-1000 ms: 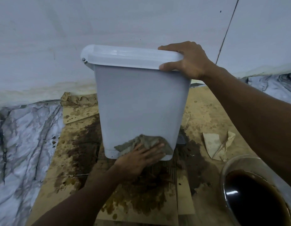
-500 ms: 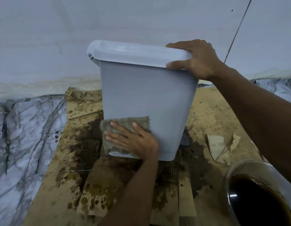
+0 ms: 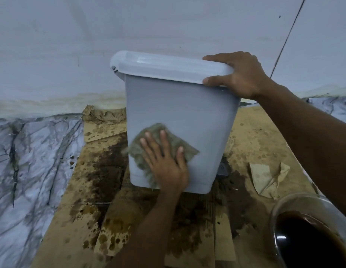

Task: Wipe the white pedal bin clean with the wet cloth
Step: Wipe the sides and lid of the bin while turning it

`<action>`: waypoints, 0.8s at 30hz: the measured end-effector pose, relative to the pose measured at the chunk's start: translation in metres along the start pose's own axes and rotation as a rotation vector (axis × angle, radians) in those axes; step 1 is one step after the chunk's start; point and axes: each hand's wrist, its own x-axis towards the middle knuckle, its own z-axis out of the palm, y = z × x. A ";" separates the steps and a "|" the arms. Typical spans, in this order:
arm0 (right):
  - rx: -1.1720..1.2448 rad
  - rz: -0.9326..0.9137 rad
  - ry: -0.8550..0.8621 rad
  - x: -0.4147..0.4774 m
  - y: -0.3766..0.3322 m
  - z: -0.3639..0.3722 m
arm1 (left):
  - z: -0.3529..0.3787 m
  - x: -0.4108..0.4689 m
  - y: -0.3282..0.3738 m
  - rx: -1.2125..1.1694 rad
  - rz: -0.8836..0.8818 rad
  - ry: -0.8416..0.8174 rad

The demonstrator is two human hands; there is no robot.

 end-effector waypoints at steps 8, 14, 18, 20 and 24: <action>-0.019 -0.011 0.023 0.000 -0.002 0.003 | 0.004 -0.022 0.018 -0.438 -1.093 0.128; -0.036 -0.017 0.019 -0.002 0.001 0.000 | 0.016 -0.057 0.072 -0.345 -0.804 -0.045; -0.032 -0.002 0.011 -0.001 0.001 0.000 | 0.011 -0.050 0.053 -0.148 -0.301 -0.121; -0.021 0.008 0.014 -0.001 0.002 0.000 | -0.002 -0.024 0.030 -0.056 0.038 -0.170; -0.025 0.010 0.016 -0.002 0.000 0.000 | -0.027 0.025 -0.018 0.039 0.147 -0.042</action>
